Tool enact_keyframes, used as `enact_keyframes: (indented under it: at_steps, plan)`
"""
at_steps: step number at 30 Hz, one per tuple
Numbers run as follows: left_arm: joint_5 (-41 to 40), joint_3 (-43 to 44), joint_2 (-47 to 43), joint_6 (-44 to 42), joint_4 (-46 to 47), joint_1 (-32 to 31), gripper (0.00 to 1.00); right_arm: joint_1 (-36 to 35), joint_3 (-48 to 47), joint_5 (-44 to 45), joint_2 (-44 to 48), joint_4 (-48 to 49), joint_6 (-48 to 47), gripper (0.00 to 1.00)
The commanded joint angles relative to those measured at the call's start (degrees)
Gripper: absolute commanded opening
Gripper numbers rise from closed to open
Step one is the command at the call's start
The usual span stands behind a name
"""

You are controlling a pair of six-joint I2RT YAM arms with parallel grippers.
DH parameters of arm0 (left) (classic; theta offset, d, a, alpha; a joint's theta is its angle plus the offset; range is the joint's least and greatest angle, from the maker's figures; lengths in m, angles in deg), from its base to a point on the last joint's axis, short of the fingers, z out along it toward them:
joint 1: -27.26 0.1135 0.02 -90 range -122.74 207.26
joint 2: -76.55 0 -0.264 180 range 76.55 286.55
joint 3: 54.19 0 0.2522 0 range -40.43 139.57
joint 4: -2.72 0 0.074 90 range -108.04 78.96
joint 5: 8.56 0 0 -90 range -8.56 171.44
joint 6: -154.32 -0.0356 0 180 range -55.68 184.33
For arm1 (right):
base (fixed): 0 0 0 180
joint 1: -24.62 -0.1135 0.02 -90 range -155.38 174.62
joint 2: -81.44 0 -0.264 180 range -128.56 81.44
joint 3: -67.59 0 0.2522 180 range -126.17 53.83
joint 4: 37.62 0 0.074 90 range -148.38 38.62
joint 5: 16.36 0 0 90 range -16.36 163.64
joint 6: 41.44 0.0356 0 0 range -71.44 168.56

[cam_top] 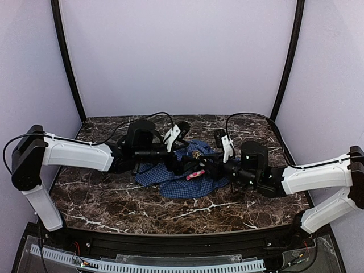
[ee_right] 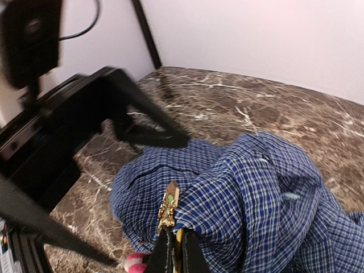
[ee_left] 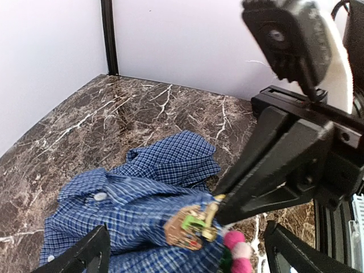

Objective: Remove the brooch from the garment

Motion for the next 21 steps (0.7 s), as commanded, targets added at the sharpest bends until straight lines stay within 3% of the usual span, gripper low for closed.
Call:
enact_keyframes:
  at_steps: [1, 6, 11, 17, 20, 21]
  plan:
    - [8.8, 1.7, -3.1, -2.3, -4.2, 1.6, 0.98, 1.7, -1.6, -18.6, 2.1, 1.4, -12.0, 0.0]
    - [11.4, 0.2, -3.9, -2.0, -5.1, 3.6, 0.98, 4.5, -1.3, -25.6, 2.9, 1.4, -12.4, 0.0]
    - [15.5, -2.3, -4.2, -0.8, -4.1, 4.0, 0.88, 5.2, 1.0, -26.9, 1.6, 6.0, -10.1, 0.0]
    - [19.2, -4.5, -2.5, 2.1, -1.4, 4.0, 0.64, 5.2, 3.7, -30.6, -1.1, 13.8, -5.8, 0.0]
    - [20.4, -4.6, -1.0, 3.4, -0.1, 4.0, 0.45, 5.2, 4.0, -31.4, -2.1, 15.2, -4.1, 0.0]
    - [20.4, -4.6, -0.7, 3.5, 0.1, 4.0, 0.36, 5.2, 3.9, -31.0, -2.2, 14.7, -4.0, 0.05]
